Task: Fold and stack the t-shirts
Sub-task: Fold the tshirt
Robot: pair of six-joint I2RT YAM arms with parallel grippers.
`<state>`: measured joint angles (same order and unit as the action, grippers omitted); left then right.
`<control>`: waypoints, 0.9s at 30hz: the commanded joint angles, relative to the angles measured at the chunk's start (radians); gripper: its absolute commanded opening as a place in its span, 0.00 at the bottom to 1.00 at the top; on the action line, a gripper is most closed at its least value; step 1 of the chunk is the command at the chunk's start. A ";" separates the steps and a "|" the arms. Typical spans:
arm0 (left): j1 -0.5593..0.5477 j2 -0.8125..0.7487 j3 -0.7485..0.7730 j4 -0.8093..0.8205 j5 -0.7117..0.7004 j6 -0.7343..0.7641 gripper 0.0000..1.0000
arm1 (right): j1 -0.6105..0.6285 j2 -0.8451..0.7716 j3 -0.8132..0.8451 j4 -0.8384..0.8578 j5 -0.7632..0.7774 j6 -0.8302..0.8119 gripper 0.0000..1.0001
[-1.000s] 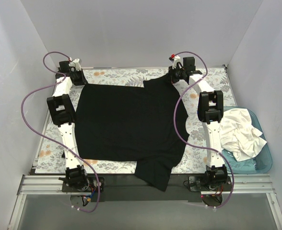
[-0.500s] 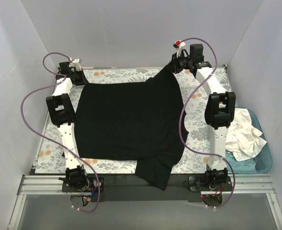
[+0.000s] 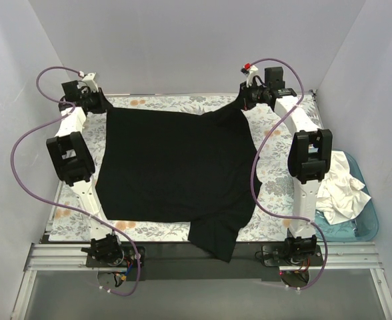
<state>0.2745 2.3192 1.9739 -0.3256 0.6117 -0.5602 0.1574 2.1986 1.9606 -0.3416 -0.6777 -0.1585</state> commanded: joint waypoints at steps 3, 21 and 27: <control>0.023 -0.174 -0.125 0.030 0.066 0.065 0.00 | -0.001 -0.109 -0.008 -0.043 -0.036 -0.012 0.01; 0.081 -0.343 -0.372 0.025 0.154 0.193 0.00 | 0.042 -0.330 -0.342 -0.089 -0.019 -0.029 0.01; 0.109 -0.371 -0.415 0.013 0.137 0.244 0.00 | 0.056 -0.378 -0.393 -0.093 -0.026 -0.023 0.01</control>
<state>0.3584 2.0262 1.5669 -0.3141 0.7383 -0.3683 0.2050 1.9034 1.5841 -0.4370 -0.6910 -0.1757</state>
